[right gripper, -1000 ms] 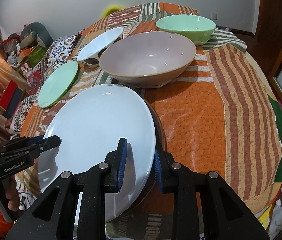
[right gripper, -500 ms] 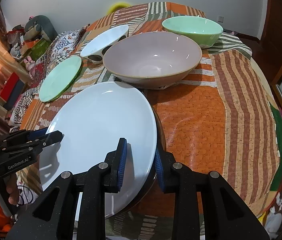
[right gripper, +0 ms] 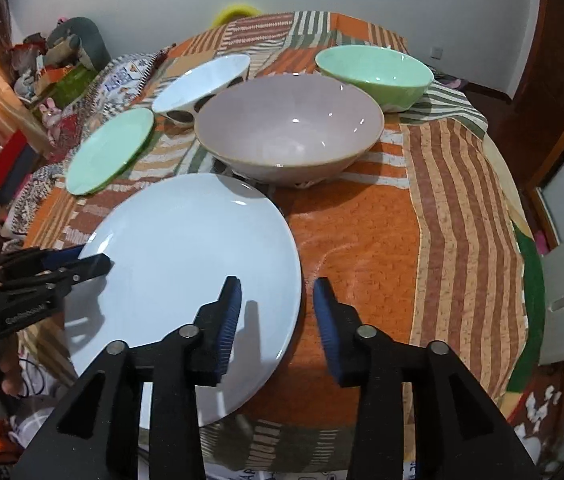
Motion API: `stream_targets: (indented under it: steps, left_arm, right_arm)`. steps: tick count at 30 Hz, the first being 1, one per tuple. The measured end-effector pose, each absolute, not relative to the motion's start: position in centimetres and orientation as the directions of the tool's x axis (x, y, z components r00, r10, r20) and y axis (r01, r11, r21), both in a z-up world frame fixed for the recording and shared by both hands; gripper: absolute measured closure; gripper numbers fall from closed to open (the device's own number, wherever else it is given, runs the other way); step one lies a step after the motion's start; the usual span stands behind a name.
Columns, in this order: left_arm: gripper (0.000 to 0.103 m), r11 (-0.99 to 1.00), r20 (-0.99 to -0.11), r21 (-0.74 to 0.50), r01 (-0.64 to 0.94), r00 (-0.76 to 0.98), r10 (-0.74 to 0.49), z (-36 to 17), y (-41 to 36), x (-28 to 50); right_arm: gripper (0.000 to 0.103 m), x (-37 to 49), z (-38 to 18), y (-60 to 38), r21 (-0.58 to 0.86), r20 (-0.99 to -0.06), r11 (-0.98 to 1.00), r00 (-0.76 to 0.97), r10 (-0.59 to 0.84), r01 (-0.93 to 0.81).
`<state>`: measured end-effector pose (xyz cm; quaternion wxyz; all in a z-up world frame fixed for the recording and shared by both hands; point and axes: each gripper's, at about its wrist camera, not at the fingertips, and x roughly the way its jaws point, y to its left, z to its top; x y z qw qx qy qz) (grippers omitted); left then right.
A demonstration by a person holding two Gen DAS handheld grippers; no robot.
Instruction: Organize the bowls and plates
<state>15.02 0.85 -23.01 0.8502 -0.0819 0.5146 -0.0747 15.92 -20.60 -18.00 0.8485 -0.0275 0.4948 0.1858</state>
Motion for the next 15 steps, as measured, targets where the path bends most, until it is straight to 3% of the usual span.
stream_targets:
  steps: [15]
  left_arm:
    - [0.069, 0.987, -0.809, -0.159, -0.012, 0.575, -0.123, -17.8, 4.3, 12.9]
  right_arm:
    - [0.063, 15.7, -15.7, -19.9, 0.171, -0.805, 0.920, 0.488, 0.338, -0.354]
